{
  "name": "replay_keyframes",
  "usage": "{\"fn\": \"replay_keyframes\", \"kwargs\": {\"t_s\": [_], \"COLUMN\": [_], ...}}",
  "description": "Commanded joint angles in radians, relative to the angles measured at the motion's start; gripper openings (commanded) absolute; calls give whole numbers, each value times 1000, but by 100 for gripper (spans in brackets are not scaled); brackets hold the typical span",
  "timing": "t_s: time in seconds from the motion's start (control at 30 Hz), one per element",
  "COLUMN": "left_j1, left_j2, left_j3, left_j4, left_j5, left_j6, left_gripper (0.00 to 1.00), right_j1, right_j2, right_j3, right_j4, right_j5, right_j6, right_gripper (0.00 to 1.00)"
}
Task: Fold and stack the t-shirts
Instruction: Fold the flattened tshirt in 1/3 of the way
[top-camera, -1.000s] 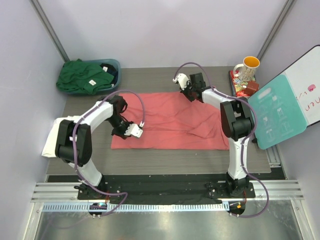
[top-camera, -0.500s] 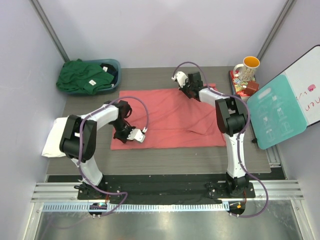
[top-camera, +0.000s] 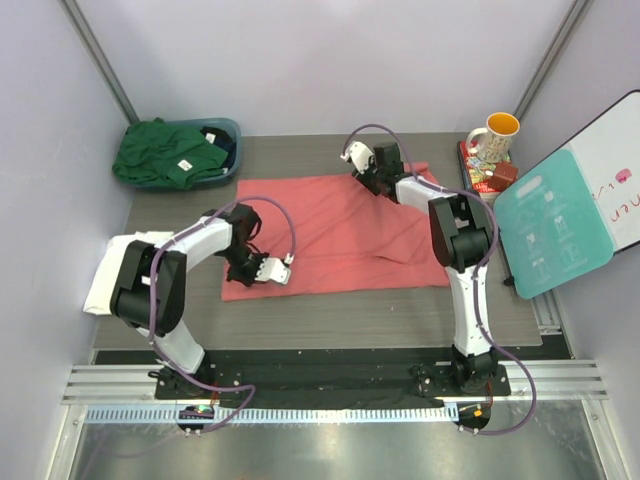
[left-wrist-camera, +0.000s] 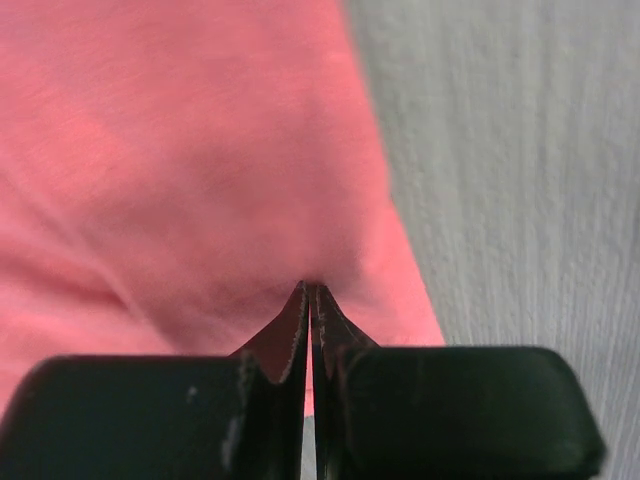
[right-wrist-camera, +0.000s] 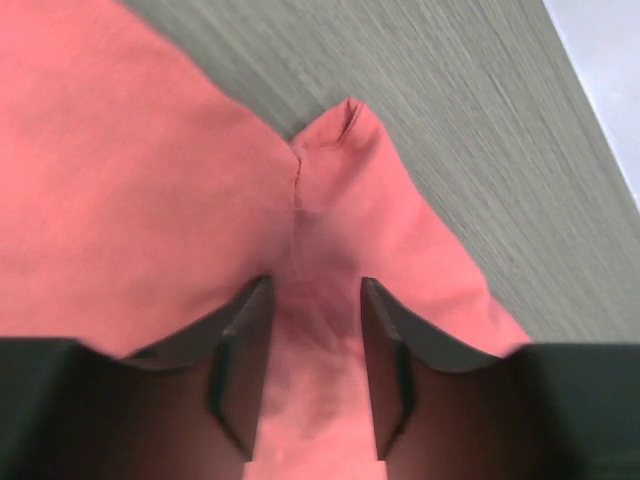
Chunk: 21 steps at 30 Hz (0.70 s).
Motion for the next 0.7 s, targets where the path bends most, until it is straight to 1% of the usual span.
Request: {"fn": "replay_keyframes", "kwargs": {"t_s": [0.0, 0.03, 0.07, 0.1, 0.13, 0.17, 0.2, 0.23, 0.3, 0.4, 0.43, 0.47, 0.5, 0.53, 0.57, 0.6, 0.63, 0.67], "left_j1": [-2, 0, 2, 2, 2, 2, 2, 2, 2, -1, -1, -1, -1, -1, 0, 3, 8, 21], "left_j2": [-92, -109, -129, -144, -178, -194, -210, -232, -243, -234, -223, -202, -186, -171, -133, -111, -91, -47], "left_j3": [-11, -14, -17, -15, -17, -20, -20, -19, -14, -25, -32, -40, -69, -80, -86, -88, -83, -71], "left_j4": [182, 225, 264, 296, 363, 406, 440, 487, 521, 574, 594, 645, 685, 727, 805, 834, 866, 937], "left_j5": [15, 20, 29, 46, 51, 54, 56, 56, 43, -30, -84, -120, -154, -187, -255, -277, -294, -331], "left_j6": [-172, -206, -273, -296, -321, -380, -404, -427, -461, -441, -433, -420, -403, -392, -383, -380, -370, -373], "left_gripper": [2, 3, 6, 12, 23, 27, 30, 32, 33, 33, 33, 31, 27, 3, 0, 0, 0, 0], "right_j1": [13, 16, 16, 18, 16, 18, 16, 18, 18, 18, 16, 16, 18, 16, 16, 13, 14, 15], "right_j2": [-160, -209, -234, -255, -302, -324, -350, -372, -442, -546, -576, -603, -660, -686, -711, -766, -787, -810], "right_j3": [-71, -98, -113, -126, -147, -160, -172, -196, -229, -336, -410, -448, -525, -563, -597, -661, -687, -709], "right_j4": [-70, -78, -80, -87, -95, -98, -113, -125, -173, -250, -265, -289, -296, -302, -317, -322, -330, -355], "right_j5": [-49, -52, -52, -49, -45, -33, -29, -25, -26, -51, -55, -57, -49, -48, -48, -48, -52, -60], "right_j6": [3, 2, 3, 6, 6, 8, 12, 12, 12, -21, -61, -86, -103, -136, -153, -166, -191, -202], "right_gripper": [51, 54, 58, 60, 62, 64, 64, 64, 64, 60, 53, 46, 37, 11, 2, 1, 1, 1]}}
